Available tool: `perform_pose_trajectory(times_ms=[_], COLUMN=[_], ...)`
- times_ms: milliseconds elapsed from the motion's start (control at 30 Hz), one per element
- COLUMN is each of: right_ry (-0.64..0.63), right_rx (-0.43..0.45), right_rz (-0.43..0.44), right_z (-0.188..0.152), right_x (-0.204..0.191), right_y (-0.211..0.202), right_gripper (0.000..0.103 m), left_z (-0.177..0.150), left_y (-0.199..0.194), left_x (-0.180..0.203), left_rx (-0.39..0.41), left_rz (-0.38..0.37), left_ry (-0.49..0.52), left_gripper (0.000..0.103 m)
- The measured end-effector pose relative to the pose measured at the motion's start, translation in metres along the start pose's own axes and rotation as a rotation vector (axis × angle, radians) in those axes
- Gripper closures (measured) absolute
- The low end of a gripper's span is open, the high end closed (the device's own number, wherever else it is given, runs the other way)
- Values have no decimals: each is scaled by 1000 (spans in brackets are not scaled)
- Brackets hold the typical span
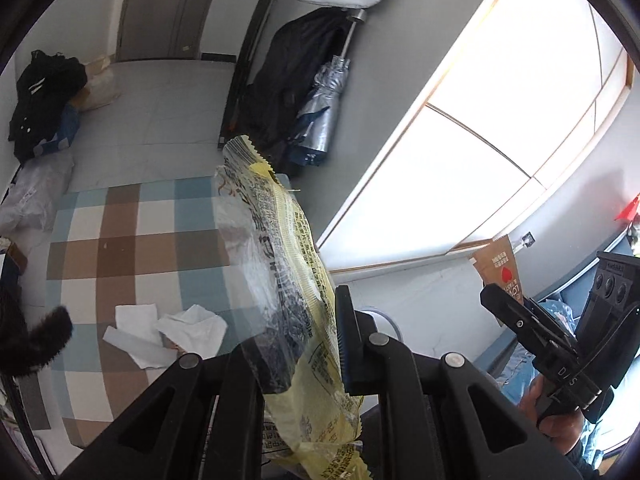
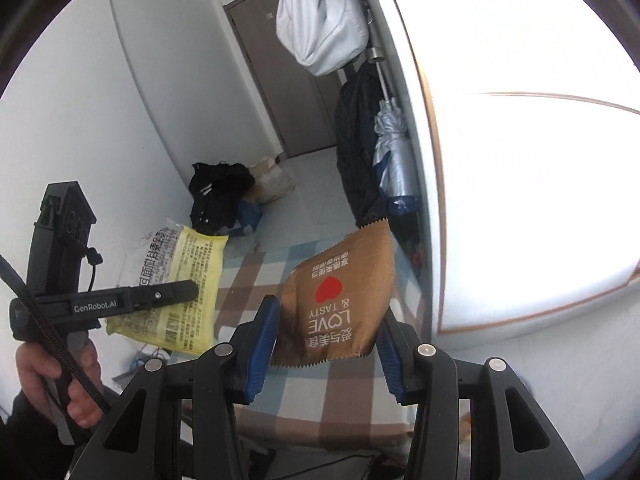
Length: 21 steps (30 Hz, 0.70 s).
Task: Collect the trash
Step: 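Carry the bag and packet in both grippers over the white bin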
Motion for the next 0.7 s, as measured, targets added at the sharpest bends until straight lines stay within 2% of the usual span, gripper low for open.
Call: perform_pose_trajectory(times_ms=[367, 533, 700], right_ry=[128, 197, 262], right_rx=[54, 30, -14], right_rz=[-113, -171, -220], right_z=[-4, -18, -36], right_x=[87, 132, 173], right_y=[-39, -39, -25], right_gripper=[57, 57, 57], left_z=[20, 27, 29], left_y=[60, 94, 146], left_x=[76, 104, 127], left_rx=[-102, -166, -280], left_rz=[-74, -97, -124], left_ry=[141, 197, 237], left_gripper=[93, 93, 93])
Point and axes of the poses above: each gripper's, at about its wrist camera, not at the fingertips, and y roughly the way its jaws point, x to its right, z to its top, the point moved 2 cm from there along y, roughly the way its jaws point, and after that the axes turned 13 degrees about -x, right-handed, at the moved point
